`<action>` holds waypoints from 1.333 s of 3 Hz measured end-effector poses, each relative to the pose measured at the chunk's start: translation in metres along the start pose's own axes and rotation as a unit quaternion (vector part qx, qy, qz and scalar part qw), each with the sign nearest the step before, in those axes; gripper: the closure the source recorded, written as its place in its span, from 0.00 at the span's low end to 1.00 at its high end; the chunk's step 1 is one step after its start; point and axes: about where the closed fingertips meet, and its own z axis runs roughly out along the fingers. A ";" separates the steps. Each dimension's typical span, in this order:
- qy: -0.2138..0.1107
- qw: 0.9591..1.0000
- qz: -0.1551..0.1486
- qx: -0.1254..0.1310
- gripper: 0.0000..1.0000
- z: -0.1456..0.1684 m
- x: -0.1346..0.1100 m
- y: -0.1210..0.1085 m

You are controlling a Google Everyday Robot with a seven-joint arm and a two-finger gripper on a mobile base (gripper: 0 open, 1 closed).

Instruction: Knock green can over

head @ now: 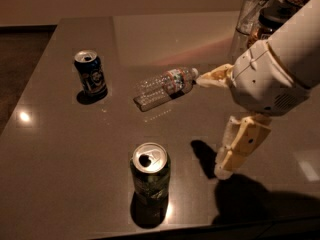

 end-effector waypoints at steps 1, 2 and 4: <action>-0.036 0.999 -0.007 -0.030 0.00 0.025 -0.022 0.019; -0.061 0.996 -0.003 -0.058 0.00 0.049 -0.032 0.035; -0.089 0.992 -0.012 -0.091 0.00 0.073 -0.045 0.055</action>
Offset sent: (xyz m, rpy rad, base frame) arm -0.0460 0.0750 -0.0543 0.1713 0.1716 0.1139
